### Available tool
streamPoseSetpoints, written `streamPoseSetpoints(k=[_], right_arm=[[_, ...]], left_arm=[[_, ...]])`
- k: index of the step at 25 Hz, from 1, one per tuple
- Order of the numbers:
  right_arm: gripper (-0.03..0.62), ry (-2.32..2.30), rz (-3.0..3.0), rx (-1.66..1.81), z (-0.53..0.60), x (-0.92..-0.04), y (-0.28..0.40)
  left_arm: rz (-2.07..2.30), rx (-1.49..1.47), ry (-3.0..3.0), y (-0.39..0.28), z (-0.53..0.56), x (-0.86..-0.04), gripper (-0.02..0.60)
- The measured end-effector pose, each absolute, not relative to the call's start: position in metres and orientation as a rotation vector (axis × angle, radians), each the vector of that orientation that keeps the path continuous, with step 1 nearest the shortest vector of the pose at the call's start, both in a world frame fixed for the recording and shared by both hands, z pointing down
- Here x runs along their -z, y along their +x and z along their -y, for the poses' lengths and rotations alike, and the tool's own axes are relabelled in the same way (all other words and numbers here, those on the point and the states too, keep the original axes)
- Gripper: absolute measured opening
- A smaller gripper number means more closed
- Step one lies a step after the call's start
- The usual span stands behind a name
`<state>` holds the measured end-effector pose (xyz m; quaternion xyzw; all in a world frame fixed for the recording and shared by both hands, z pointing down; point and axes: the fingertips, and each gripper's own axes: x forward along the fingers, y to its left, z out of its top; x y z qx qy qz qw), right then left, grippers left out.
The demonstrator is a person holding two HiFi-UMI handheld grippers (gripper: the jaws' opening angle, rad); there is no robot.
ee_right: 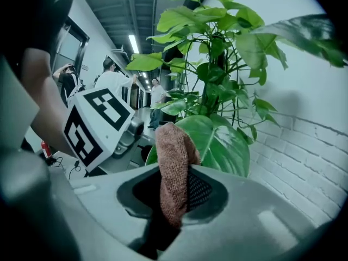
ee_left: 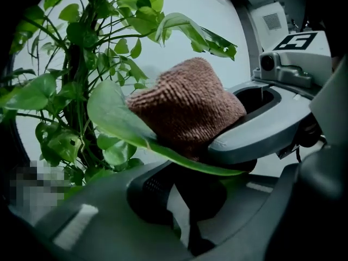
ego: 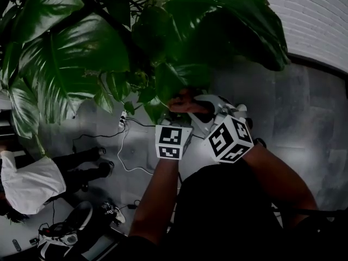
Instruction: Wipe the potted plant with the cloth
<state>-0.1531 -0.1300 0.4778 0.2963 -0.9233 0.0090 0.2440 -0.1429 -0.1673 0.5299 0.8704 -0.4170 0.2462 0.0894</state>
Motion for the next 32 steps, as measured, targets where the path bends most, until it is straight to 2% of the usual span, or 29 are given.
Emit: streamPoseSetpoints(k=[22, 32], right_arm=[[0.064, 0.793, 2.557, -0.210, 0.059, -0.492, -0.131], [0.064, 1.019, 2.566, -0.140, 0.084, -0.453, -0.078]], left_arm=[[1.274, -0.699, 2.627, -0.143, 0.174, -0.509, 0.017], [1.258, -0.723, 2.553, -0.139, 0.169, -0.539, 0.017]])
